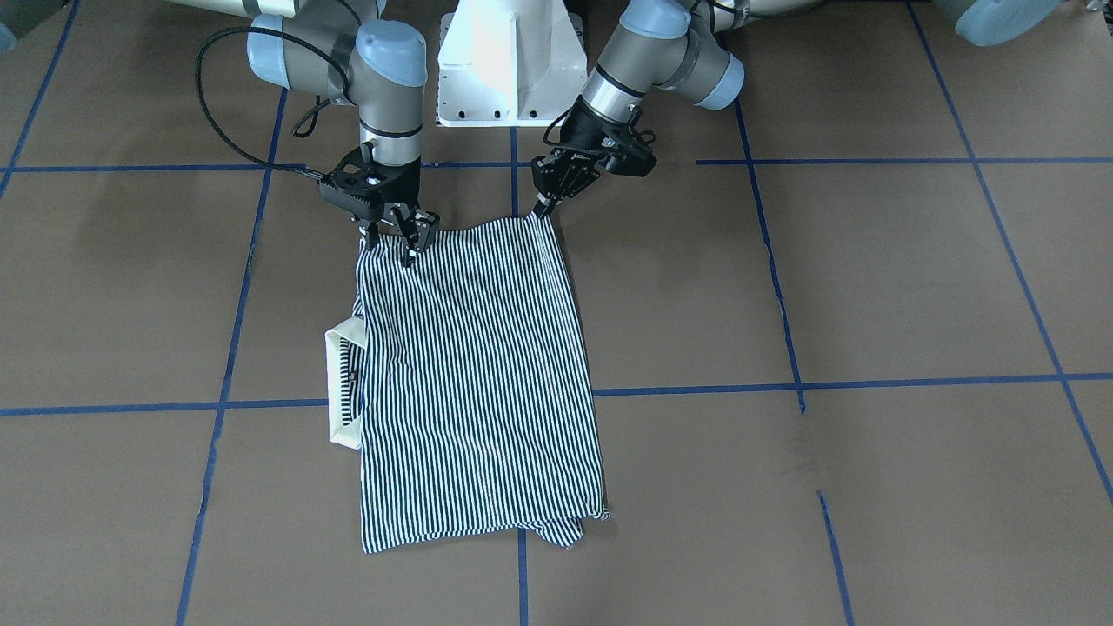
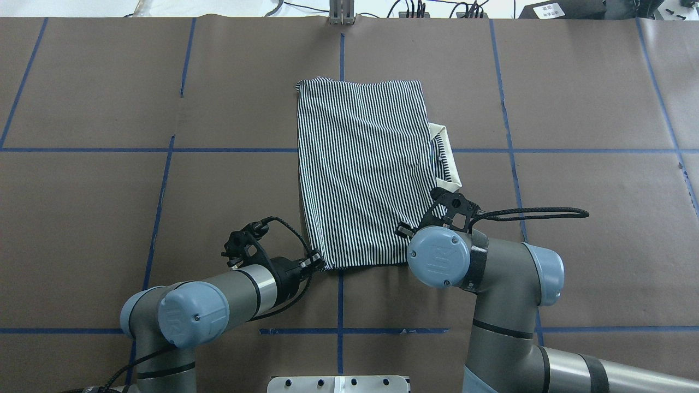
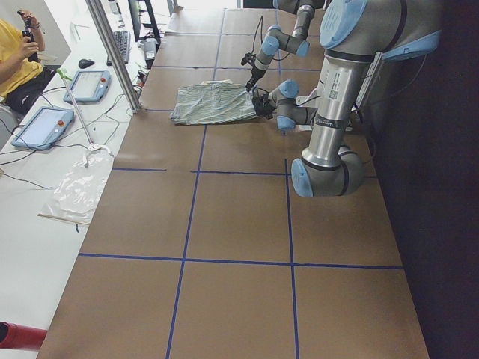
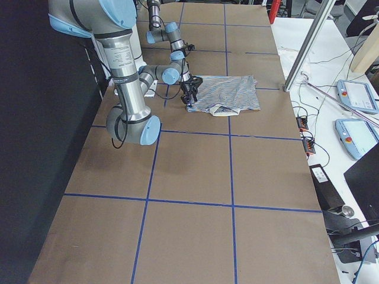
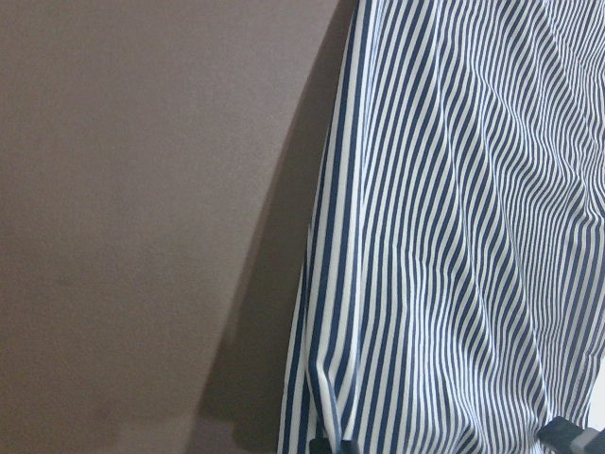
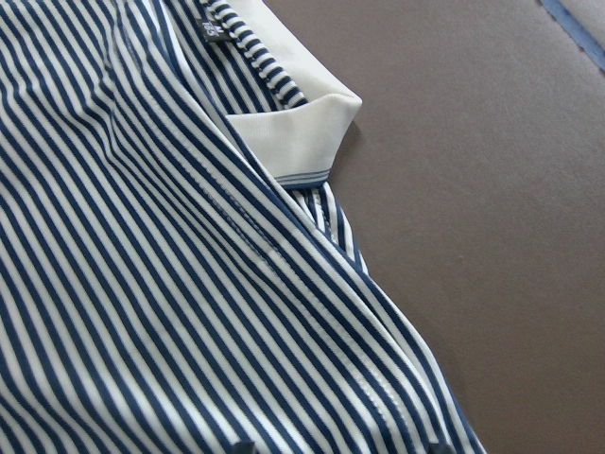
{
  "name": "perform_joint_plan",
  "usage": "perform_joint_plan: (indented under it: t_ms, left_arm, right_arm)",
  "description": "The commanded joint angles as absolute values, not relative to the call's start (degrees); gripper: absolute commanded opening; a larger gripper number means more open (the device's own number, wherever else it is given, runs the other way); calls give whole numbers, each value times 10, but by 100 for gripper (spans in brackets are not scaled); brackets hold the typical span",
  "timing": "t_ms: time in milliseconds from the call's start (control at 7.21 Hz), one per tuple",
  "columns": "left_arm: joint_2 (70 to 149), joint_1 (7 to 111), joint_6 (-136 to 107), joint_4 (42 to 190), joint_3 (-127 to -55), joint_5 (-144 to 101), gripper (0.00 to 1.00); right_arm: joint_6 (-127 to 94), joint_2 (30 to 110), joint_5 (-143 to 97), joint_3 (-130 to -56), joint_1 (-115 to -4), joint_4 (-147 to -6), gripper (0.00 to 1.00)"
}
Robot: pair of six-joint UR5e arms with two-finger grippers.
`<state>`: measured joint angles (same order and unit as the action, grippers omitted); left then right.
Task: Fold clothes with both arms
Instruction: 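Pinch the shirt's near edge with both grippers and hold still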
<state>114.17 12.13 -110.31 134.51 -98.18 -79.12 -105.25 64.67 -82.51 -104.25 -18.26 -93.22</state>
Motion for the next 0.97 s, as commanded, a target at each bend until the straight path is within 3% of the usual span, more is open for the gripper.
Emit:
perform_joint_plan:
  t_ms: [0, 832]
  left_arm:
    - [1142, 121, -1103, 1346, -982, -792, 0]
    - [1142, 121, -1103, 1346, -982, -792, 0]
  right_arm:
    - [-1052, 646, -825, -1041, -182, -933, 66]
    - [-1052, 646, -825, -1039, -181, -933, 61]
